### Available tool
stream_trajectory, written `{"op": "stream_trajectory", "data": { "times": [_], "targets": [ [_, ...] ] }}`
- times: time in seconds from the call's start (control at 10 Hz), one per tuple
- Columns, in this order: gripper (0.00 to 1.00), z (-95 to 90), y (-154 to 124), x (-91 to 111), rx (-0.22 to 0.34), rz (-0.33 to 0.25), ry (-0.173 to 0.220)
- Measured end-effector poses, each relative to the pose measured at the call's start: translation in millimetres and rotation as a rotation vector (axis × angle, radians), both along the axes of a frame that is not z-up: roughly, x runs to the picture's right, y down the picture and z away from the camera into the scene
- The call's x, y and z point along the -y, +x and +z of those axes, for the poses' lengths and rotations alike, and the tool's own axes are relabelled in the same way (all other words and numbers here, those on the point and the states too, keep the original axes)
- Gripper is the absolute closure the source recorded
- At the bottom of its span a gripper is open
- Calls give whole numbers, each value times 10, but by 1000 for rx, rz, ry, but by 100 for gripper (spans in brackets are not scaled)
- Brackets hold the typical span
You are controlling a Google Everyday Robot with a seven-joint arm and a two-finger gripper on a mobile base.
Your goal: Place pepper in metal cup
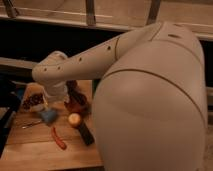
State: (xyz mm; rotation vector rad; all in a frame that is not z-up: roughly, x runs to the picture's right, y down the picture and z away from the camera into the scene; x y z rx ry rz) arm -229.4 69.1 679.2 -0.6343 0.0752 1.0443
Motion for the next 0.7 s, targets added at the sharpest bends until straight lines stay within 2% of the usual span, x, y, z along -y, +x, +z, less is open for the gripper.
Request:
{"op": "stream_trajectory", "data": {
  "times": [0.5, 0.7],
  "targets": [
    [35, 10, -4, -2, 0, -7, -2],
    [35, 70, -188, -58, 15, -42, -16]
  ]
}}
